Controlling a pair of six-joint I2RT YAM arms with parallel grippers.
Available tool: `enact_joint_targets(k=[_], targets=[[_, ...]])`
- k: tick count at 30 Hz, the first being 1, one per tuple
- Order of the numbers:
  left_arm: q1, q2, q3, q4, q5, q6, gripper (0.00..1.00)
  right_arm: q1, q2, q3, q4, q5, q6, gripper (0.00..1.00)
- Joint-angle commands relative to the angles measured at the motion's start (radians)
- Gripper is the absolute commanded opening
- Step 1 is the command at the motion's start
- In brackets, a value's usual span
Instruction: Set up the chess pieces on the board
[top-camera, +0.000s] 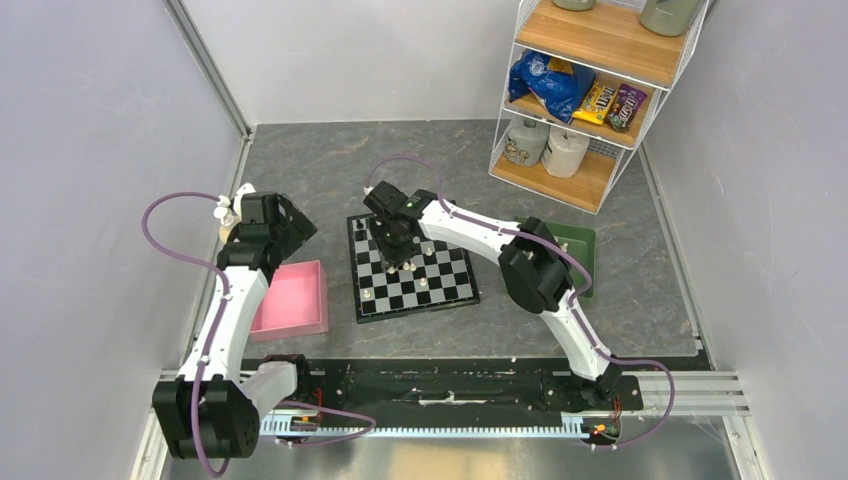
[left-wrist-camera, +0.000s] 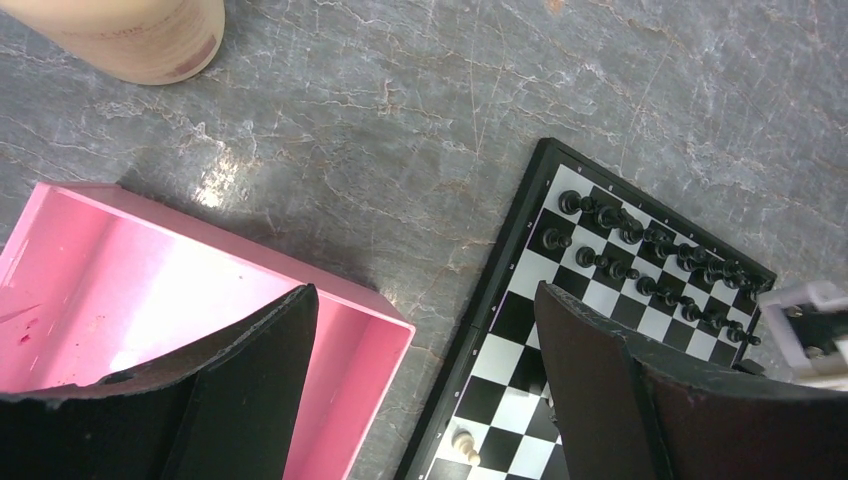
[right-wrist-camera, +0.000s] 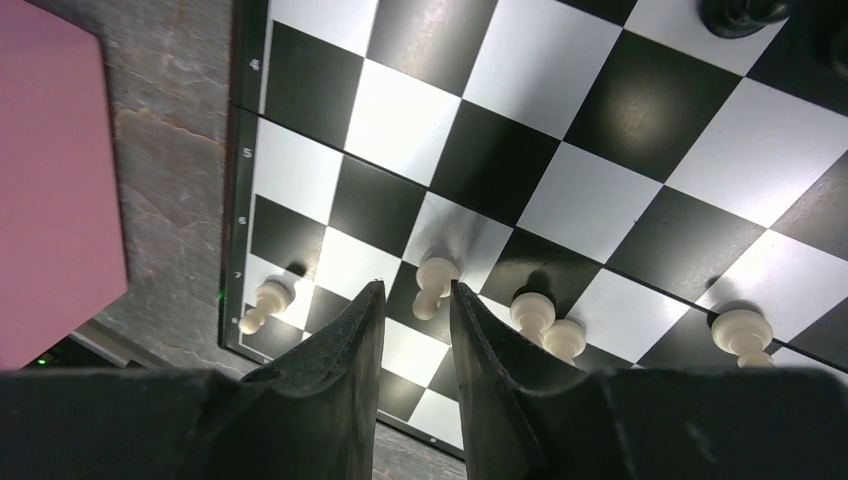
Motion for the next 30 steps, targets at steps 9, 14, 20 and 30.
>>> enact_joint_targets(k=[9, 14, 20, 30], targets=[[0.005, -0.021, -0.004, 0.039, 0.007, 0.028, 0.86, 0.010, 0.014, 0.036, -0.021, 0.008, -0.012, 0.25], [0.005, -0.020, -0.008, 0.040, 0.007, 0.026, 0.86, 0.022, 0.009, 0.035, -0.023, 0.008, -0.020, 0.17], [0.004, -0.018, -0.009, 0.041, 0.010, 0.024, 0.86, 0.058, -0.033, 0.002, -0.022, 0.006, -0.023, 0.16], [0.005, -0.016, -0.014, 0.044, 0.014, 0.022, 0.86, 0.095, -0.056, -0.058, -0.016, -0.001, 0.003, 0.15]])
